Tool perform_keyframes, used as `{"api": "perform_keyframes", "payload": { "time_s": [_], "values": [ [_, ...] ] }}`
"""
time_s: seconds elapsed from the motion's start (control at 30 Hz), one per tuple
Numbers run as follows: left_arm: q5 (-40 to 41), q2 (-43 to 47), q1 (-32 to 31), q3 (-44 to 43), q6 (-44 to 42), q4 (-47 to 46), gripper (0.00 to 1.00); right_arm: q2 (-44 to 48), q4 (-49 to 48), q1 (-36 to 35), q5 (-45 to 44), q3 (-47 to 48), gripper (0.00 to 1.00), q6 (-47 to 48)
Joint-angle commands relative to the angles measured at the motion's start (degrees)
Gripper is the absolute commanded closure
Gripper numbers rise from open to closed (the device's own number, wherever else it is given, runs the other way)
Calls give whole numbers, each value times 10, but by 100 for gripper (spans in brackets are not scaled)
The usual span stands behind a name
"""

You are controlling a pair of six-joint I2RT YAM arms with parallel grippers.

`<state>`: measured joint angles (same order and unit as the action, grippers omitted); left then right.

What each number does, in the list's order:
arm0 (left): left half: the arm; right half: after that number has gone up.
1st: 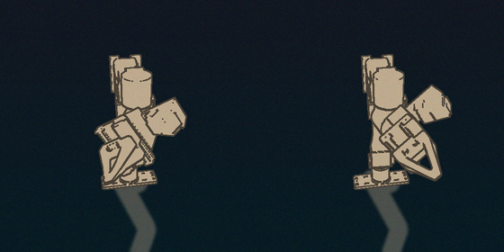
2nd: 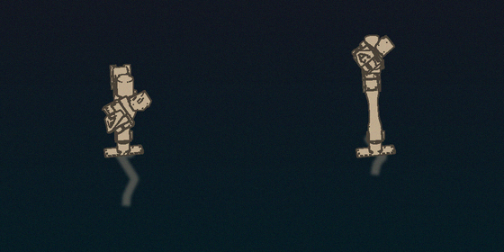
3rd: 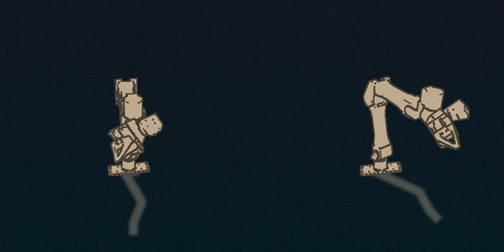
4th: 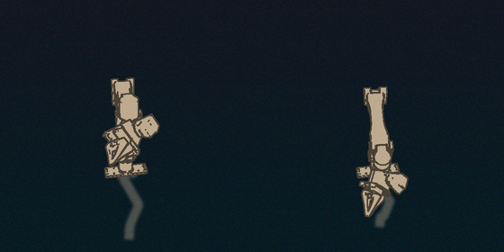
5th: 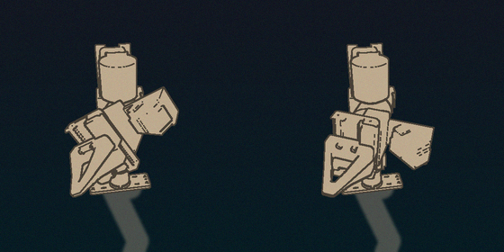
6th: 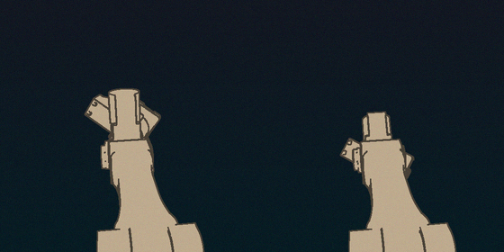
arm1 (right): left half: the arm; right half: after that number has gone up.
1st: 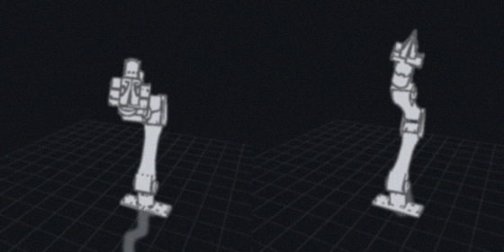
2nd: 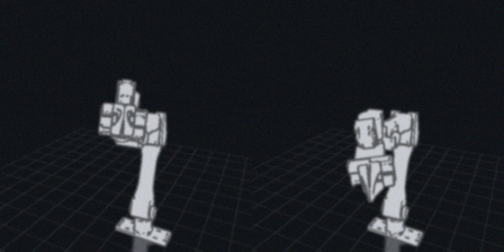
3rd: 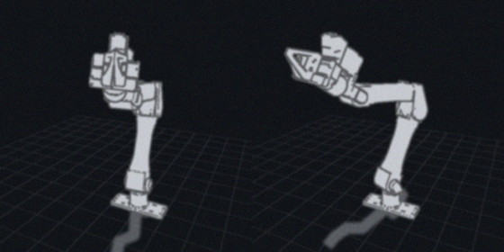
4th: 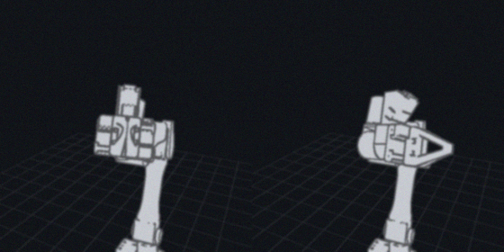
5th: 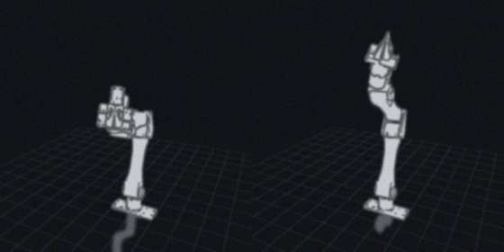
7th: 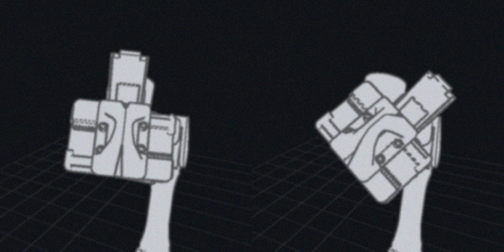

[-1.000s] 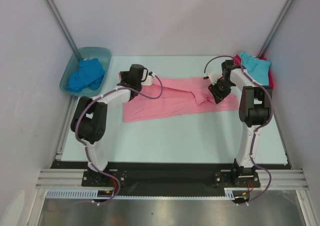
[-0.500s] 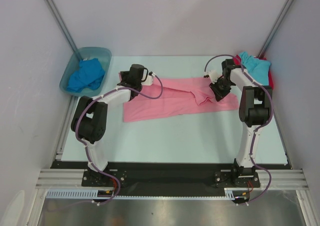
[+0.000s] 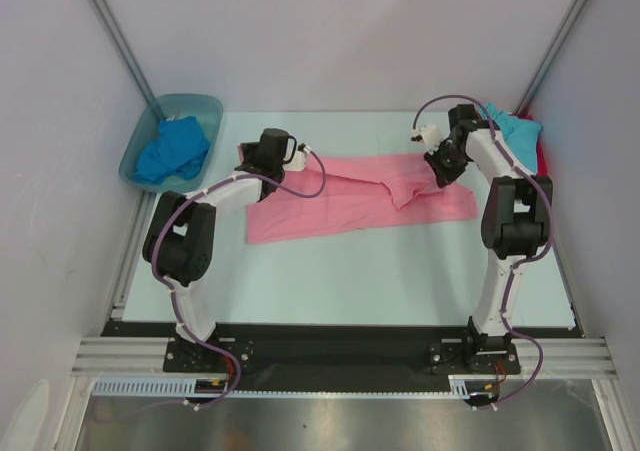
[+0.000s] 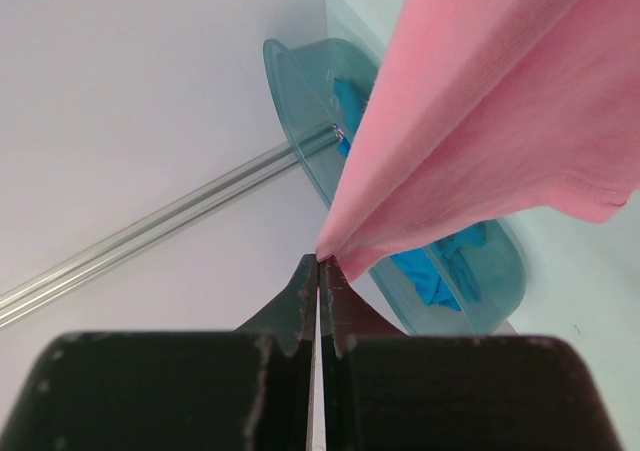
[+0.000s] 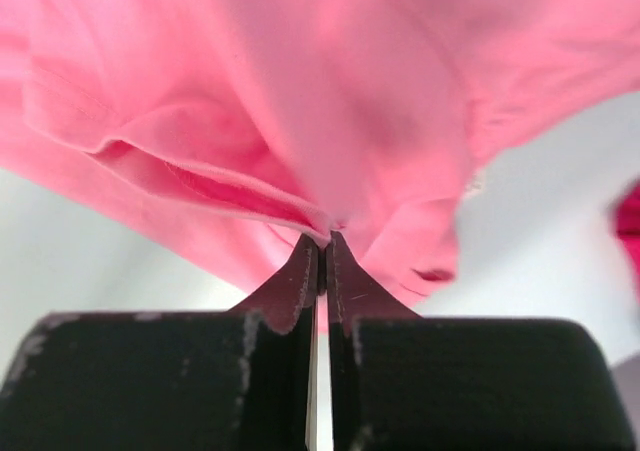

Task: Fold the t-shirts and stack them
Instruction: Fold the tshirt

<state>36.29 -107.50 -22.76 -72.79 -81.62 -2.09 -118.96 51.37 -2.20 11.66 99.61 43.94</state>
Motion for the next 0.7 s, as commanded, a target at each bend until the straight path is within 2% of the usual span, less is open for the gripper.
{"api": "perform_keyframes", "payload": {
  "time_s": [0.0, 0.27, 0.67],
  "values": [
    [7, 9, -3, -18, -9, -16, 100, 54, -9, 1, -21, 44, 100, 1],
    [8, 8, -4, -18, -9, -19, 100, 44, -25, 16, -37, 83, 100, 4],
    [4, 2, 1, -16, -23, -20, 100, 35, -24, 47, -45, 83, 100, 18]
  ]
}}
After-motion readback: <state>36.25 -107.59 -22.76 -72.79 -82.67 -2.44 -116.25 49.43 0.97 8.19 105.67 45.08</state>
